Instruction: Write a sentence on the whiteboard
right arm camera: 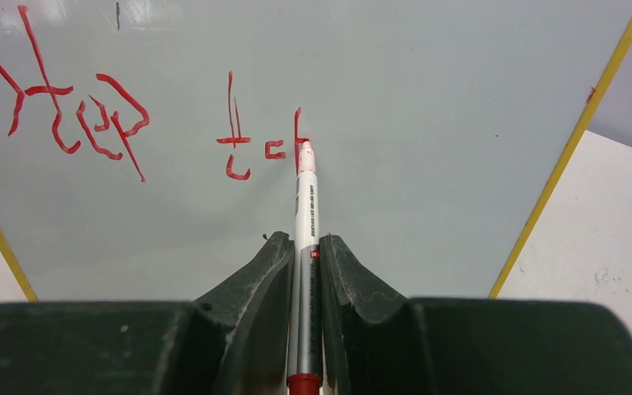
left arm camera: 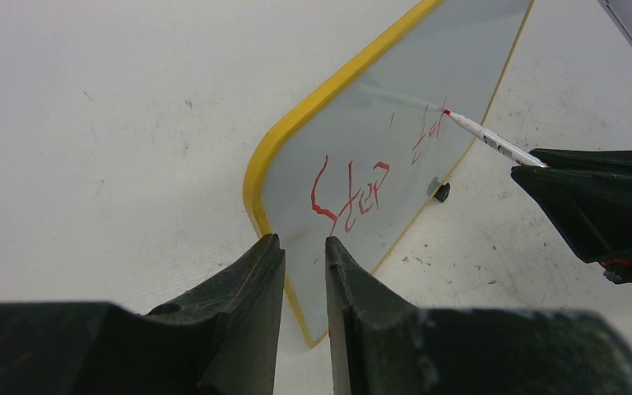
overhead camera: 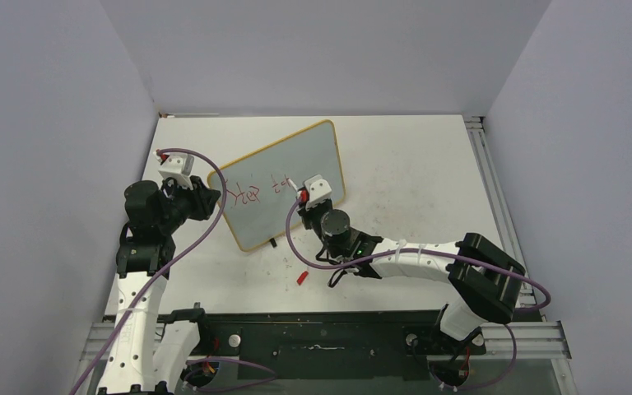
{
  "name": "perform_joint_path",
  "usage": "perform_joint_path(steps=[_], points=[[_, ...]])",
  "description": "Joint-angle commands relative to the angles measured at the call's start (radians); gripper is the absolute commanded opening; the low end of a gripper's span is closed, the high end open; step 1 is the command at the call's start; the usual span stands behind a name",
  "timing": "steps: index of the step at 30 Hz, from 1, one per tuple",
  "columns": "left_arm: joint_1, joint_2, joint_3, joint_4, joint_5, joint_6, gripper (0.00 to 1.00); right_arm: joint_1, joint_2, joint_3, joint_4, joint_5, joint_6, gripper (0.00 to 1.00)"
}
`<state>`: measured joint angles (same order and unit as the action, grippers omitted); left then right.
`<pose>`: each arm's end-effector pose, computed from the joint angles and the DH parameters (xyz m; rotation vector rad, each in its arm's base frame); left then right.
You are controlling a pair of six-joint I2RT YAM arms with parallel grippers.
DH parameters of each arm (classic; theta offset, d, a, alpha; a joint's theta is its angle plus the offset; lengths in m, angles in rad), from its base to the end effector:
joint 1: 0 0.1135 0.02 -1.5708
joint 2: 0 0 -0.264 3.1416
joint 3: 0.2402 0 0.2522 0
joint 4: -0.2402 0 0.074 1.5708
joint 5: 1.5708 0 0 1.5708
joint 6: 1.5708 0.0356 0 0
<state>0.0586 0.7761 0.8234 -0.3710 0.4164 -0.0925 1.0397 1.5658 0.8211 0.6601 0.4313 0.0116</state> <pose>0.1750 -0.0042 0.3361 0.1419 1.8817 -0.4168 0.1878 0.2903 0.2466 -0.5170 1.5842 0.4436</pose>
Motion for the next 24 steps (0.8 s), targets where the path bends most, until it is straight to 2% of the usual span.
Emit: perform_joint_path(steps=[1,24], points=[[0.0,-0.01,0.008,0.02,0.01,0.005,0.23,-0.011,0.004,0.034,0.034,0.014,-0.004,0.05],[0.0,-0.011,0.007,0.018,0.01,0.005,0.23,-0.008,-0.003,-0.05,0.018,0.011,0.055,0.05]])
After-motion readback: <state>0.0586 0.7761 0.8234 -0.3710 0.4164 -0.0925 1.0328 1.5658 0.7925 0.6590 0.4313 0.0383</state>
